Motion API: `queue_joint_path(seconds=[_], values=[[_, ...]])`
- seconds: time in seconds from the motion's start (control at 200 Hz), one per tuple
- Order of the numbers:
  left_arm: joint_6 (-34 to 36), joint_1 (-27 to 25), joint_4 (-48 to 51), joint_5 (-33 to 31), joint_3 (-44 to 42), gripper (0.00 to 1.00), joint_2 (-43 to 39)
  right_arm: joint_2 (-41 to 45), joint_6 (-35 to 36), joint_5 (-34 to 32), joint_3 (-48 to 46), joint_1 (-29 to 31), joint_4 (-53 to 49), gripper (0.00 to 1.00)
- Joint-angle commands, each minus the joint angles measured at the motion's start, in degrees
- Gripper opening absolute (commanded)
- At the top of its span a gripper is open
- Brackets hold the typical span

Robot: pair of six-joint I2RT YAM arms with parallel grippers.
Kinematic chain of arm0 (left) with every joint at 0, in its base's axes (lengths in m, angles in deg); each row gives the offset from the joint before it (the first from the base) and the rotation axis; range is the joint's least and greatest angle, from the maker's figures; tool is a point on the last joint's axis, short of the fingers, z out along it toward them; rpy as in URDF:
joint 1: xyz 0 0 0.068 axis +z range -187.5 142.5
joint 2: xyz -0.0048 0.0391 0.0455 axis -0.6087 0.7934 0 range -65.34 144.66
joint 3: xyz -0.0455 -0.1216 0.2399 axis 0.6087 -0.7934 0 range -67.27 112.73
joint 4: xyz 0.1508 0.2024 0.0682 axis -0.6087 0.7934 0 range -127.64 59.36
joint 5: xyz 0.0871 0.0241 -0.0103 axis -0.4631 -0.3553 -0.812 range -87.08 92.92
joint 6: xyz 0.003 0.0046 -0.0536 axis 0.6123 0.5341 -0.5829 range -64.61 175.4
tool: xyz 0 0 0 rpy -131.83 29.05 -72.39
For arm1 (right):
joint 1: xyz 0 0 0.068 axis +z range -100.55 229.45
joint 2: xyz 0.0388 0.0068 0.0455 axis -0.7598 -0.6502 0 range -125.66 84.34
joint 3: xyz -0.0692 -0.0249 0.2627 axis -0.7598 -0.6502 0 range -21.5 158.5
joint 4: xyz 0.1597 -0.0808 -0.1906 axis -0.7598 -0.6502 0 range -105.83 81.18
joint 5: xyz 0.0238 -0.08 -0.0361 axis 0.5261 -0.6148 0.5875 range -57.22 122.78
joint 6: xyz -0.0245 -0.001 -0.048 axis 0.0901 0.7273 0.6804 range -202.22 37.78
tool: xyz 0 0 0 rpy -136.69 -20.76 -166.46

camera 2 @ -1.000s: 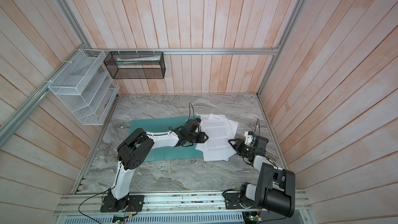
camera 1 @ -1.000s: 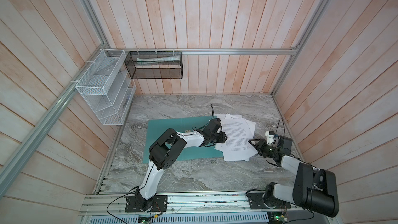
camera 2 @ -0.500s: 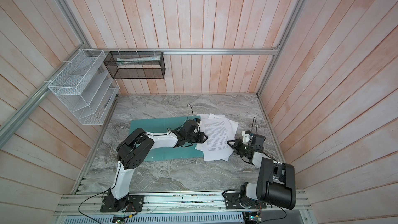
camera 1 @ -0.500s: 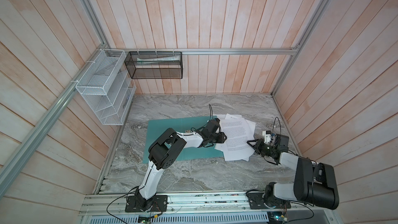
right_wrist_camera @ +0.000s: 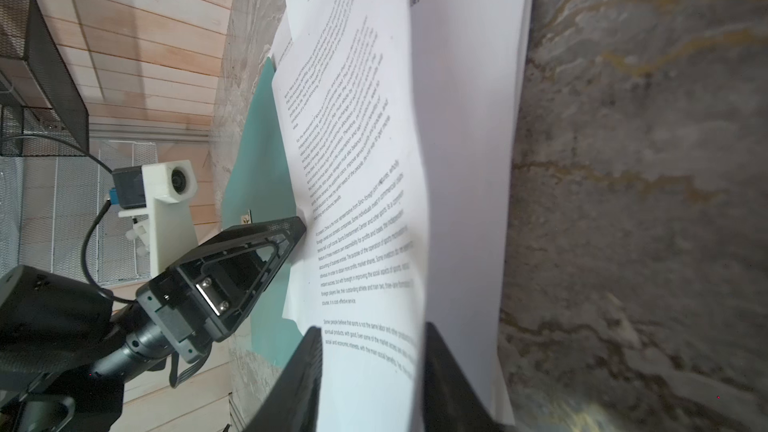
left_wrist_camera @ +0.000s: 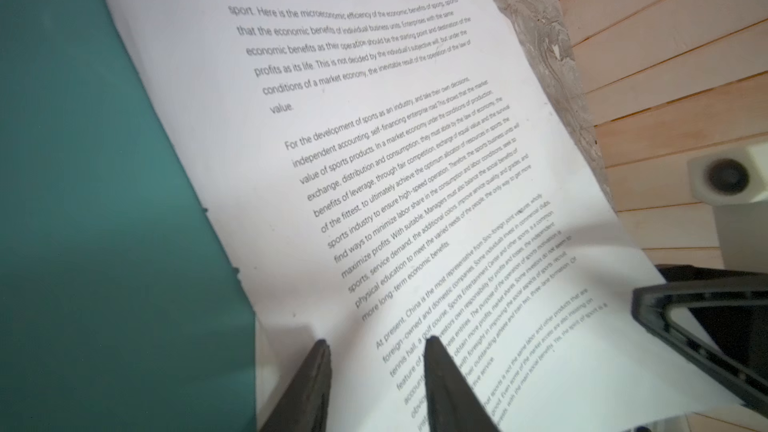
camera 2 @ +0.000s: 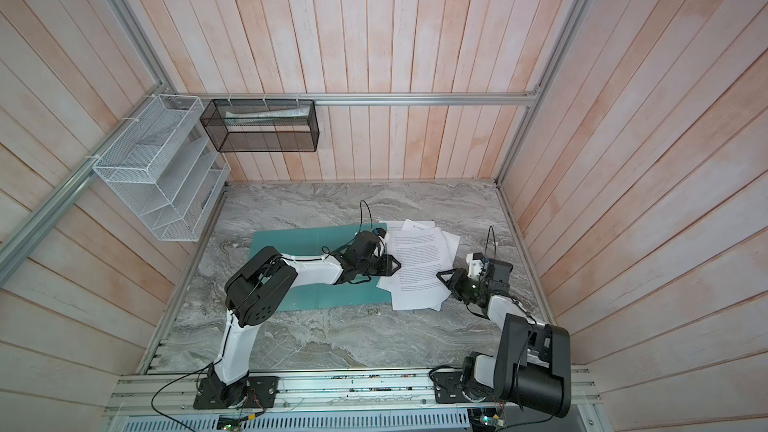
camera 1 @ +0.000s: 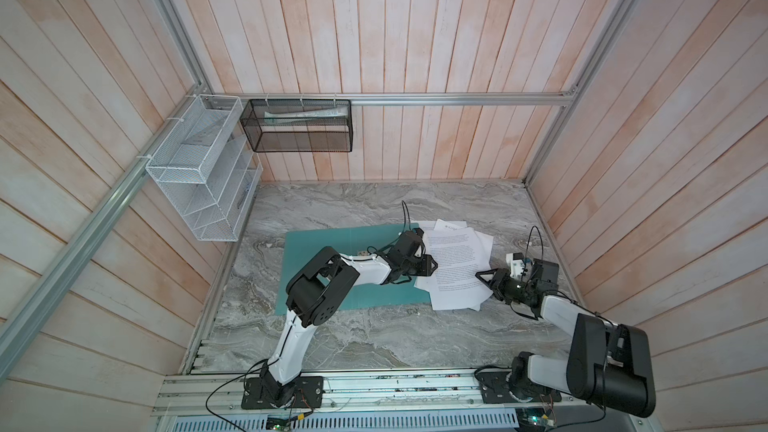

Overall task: Put the files into the folder
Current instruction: 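Pinch the top printed sheet at the stack edge with the right gripper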

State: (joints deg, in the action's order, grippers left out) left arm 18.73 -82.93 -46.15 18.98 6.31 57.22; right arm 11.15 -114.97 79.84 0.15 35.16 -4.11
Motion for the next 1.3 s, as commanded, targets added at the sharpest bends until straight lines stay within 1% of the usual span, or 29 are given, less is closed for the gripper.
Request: queue_joint_path(seconds=[0.0,0.11,0.195,0.27,0.34,0.455,0.545,0.59,0.68,0.775,0.825,1.115,1.296], values=[[0.27,1.11,4.75,-2.12,-1.86,0.40,0.40,1.67,0.91,1.48,1.06,0.17,-3.01,0.41],[0.53,1.78,4.91,-2.06,-2.16,0.39,0.26,3.66,1.55,2.01,1.29,0.20,-5.08,0.40],[0.80,2.06,5.29,-2.20,-2.05,0.39,0.39,4.61,1.03,1.79,0.72,0.10,-4.71,0.39],[0.94,2.10,5.60,-2.40,-1.91,0.39,0.30,4.31,1.20,2.09,0.63,0.15,-4.71,0.32],[0.98,2.10,5.62,-2.21,-1.77,0.39,0.20,3.24,1.12,2.36,0.59,0.13,-3.97,0.22],[1.07,2.10,5.34,-1.75,-1.73,0.38,0.18,0.89,0.35,4.10,0.28,0.18,-1.51,0.18],[1.16,2.10,5.16,-1.64,-1.98,0.38,0.19,-0.39,-0.16,4.85,0.18,0.26,-0.09,0.19],[1.24,2.08,5.08,-1.55,-2.20,0.38,0.22,-0.79,-0.21,4.66,0.23,0.30,0.10,0.24],[1.25,2.05,4.67,-1.46,-2.72,0.38,0.30,-0.95,-0.11,3.85,0.65,0.39,-0.35,0.27],[1.07,2.10,4.23,-0.99,-2.82,0.38,0.45,-0.56,0.66,1.88,1.20,0.37,-1.97,0.27],[0.98,2.10,4.10,-0.83,-2.68,0.38,0.64,-0.63,0.84,1.38,1.16,0.39,-2.19,0.24],[1.66,2.10,3.58,0.03,-2.21,0.37,0.85,-2.31,0.94,0.41,1.29,1.10,-1.57,0.22],[1.95,2.10,2.98,0.58,-2.44,0.37,1.24,-3.05,-0.70,0.21,1.30,1.40,0.50,0.21]])
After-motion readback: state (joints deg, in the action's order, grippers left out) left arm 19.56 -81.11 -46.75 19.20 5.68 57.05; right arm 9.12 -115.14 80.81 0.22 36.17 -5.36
